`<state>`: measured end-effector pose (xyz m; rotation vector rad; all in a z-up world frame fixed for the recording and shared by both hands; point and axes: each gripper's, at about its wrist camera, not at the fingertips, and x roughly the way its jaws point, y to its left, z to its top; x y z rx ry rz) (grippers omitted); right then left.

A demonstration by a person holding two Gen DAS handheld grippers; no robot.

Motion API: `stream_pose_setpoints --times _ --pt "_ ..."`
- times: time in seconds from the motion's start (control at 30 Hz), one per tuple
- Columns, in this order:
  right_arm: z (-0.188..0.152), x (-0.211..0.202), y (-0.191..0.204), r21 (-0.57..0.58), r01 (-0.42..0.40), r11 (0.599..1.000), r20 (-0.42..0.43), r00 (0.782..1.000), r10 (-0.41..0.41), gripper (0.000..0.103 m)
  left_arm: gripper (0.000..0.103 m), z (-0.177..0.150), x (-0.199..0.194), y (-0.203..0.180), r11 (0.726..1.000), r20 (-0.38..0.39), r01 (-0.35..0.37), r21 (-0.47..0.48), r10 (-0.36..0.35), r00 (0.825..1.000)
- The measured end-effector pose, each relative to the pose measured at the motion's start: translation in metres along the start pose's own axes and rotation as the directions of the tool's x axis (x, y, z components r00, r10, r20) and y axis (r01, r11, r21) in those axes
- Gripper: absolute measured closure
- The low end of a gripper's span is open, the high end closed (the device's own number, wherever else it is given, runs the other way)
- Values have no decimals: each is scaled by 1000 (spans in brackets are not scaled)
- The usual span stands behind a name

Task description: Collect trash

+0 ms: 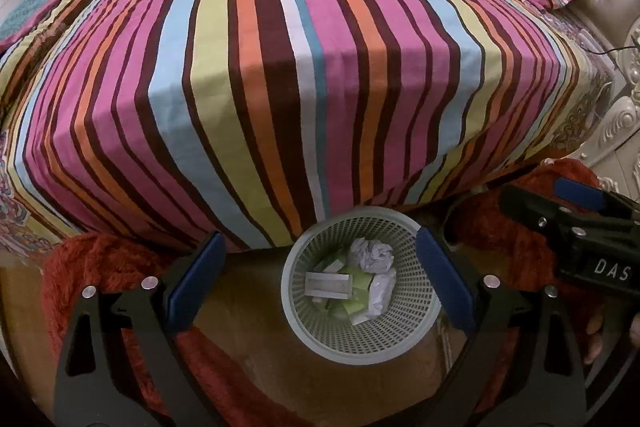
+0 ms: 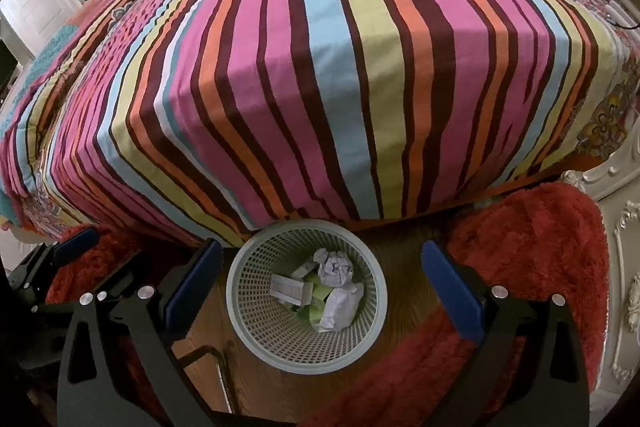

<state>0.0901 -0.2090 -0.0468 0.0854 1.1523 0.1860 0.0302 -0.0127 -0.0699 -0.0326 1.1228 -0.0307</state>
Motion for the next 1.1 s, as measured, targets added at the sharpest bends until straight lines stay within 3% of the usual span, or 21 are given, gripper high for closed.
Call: stream_pose_setpoints --times 0.37,0.63,0.83,1.1 --pt "1 1 2 -2 0 1000 -8 1000 0 8 10 0 -1 -4 1000 4 25 16 -25 1000" --pt "-1 4 3 -3 -6 1000 -23 1000 6 8 10 -1 -3 -7 999 32 -42 18 42 999" --pt "-3 5 4 2 -7 1000 -26 1000 8 8 10 1 -1 -5 1000 18 4 20 -5 1000" --pt "-2 5 3 2 -9 1000 -28 1000 9 8 10 1 4 -7 1000 -5 -4 29 4 1000"
